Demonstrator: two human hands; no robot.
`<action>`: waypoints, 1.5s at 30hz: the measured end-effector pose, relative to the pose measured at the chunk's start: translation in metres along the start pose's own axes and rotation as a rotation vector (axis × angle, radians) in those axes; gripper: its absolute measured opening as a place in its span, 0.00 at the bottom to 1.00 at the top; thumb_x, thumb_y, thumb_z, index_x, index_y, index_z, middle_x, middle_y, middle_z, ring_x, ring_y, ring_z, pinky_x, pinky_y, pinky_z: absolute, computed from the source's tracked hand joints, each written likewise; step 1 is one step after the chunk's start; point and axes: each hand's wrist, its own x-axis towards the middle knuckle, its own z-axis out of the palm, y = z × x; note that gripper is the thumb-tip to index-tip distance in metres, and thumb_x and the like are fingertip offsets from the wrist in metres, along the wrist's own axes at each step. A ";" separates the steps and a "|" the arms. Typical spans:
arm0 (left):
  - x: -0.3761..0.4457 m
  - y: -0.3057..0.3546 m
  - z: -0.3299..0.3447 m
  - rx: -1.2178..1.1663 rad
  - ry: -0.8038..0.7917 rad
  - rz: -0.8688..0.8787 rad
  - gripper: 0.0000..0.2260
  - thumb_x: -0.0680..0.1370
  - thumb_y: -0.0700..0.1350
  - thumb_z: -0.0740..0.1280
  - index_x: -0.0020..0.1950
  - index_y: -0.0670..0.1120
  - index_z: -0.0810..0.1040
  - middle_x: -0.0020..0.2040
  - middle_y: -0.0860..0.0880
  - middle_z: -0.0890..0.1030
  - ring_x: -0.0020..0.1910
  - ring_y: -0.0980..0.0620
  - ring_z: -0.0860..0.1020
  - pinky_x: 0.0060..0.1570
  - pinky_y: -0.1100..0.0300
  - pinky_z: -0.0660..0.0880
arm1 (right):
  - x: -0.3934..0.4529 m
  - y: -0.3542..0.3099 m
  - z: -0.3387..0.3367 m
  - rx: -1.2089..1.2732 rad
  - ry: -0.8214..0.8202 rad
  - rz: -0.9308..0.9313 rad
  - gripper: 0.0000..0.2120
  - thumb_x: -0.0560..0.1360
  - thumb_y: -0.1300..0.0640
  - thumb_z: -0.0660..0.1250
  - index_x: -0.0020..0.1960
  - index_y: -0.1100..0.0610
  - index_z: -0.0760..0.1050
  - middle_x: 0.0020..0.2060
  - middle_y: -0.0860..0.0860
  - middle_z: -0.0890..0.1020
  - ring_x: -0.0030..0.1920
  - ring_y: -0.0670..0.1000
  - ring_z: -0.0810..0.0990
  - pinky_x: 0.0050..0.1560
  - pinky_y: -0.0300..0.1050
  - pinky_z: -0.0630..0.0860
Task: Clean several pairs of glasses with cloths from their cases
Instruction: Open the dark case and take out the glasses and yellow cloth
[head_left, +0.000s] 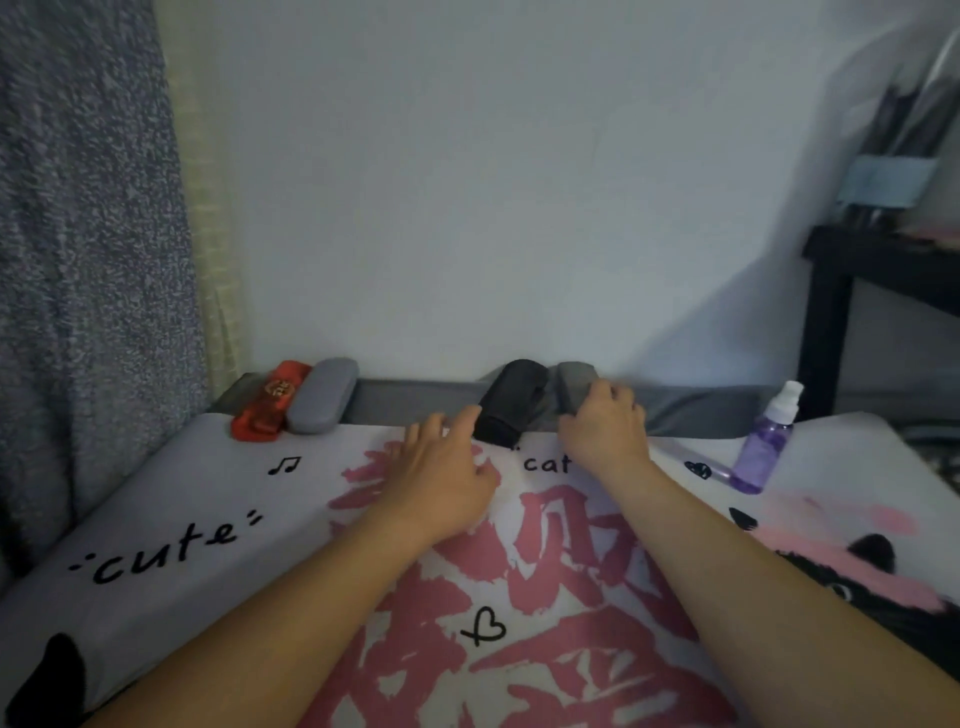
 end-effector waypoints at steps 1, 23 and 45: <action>0.004 0.005 0.007 -0.013 -0.026 0.018 0.32 0.80 0.52 0.60 0.82 0.57 0.51 0.77 0.47 0.63 0.74 0.44 0.61 0.73 0.45 0.62 | 0.002 0.001 0.001 0.003 -0.011 0.006 0.24 0.79 0.54 0.64 0.70 0.63 0.65 0.69 0.63 0.68 0.69 0.66 0.66 0.69 0.55 0.65; -0.055 0.029 -0.030 -1.329 -0.248 -0.186 0.13 0.82 0.50 0.66 0.60 0.42 0.82 0.53 0.40 0.86 0.51 0.44 0.85 0.50 0.52 0.80 | -0.148 -0.011 -0.034 0.419 -0.078 -0.622 0.20 0.80 0.36 0.55 0.61 0.45 0.76 0.53 0.41 0.76 0.53 0.41 0.77 0.54 0.41 0.77; -0.071 -0.026 -0.026 -0.384 -0.227 0.225 0.41 0.70 0.54 0.80 0.68 0.79 0.58 0.61 0.66 0.71 0.61 0.68 0.71 0.61 0.64 0.72 | -0.093 0.050 -0.061 0.136 -0.478 -0.629 0.28 0.68 0.46 0.80 0.66 0.40 0.77 0.57 0.38 0.78 0.59 0.35 0.75 0.56 0.26 0.67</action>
